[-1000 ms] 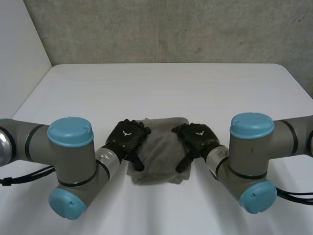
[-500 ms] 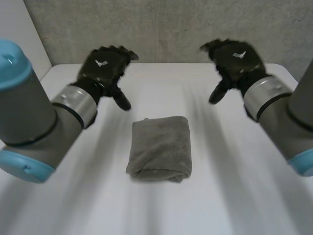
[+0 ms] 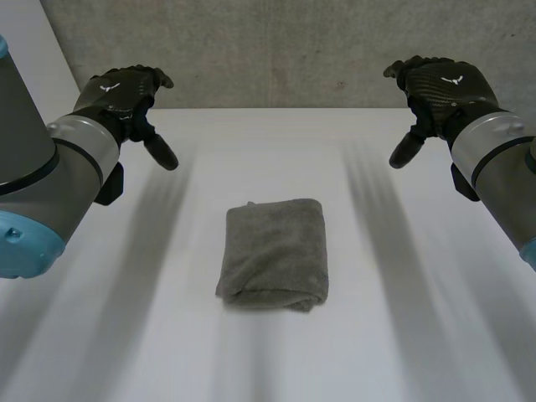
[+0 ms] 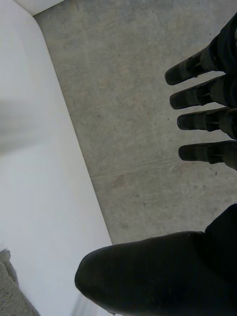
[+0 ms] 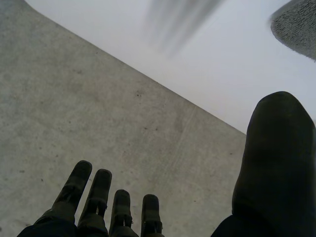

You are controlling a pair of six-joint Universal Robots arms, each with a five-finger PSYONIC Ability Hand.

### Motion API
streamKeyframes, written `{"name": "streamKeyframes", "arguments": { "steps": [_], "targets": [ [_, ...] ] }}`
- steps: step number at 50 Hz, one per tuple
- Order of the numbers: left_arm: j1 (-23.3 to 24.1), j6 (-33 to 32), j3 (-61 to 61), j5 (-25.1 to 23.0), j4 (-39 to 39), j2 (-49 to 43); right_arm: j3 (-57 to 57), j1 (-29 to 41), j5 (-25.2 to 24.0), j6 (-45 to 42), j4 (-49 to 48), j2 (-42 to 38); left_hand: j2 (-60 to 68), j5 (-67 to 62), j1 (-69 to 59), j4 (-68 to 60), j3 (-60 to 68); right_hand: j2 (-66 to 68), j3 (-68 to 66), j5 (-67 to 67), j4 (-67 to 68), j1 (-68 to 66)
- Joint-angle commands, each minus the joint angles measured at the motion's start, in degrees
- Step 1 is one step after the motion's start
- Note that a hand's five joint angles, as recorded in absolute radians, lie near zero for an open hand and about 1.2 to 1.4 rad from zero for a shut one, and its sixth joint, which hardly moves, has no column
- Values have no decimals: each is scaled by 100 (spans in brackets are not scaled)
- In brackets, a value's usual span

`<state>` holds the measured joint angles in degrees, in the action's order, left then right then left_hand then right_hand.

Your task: Fold the towel.

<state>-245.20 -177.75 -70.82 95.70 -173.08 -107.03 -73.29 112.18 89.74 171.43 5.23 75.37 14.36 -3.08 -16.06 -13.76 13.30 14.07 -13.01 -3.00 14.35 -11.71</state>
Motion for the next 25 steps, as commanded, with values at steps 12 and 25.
{"name": "streamKeyframes", "arguments": {
  "steps": [12,25],
  "targets": [
    [-1,21,-55,-7,-7,24,61,-240,-70,330,172,30,-364,236,534,376,-330,-407,301,300,-435,171],
    [-10,-23,-774,-305,-260,42,-483,66,-1052,427,-65,-179,-364,236,534,376,-330,-407,301,300,-435,171]
  ]
}}
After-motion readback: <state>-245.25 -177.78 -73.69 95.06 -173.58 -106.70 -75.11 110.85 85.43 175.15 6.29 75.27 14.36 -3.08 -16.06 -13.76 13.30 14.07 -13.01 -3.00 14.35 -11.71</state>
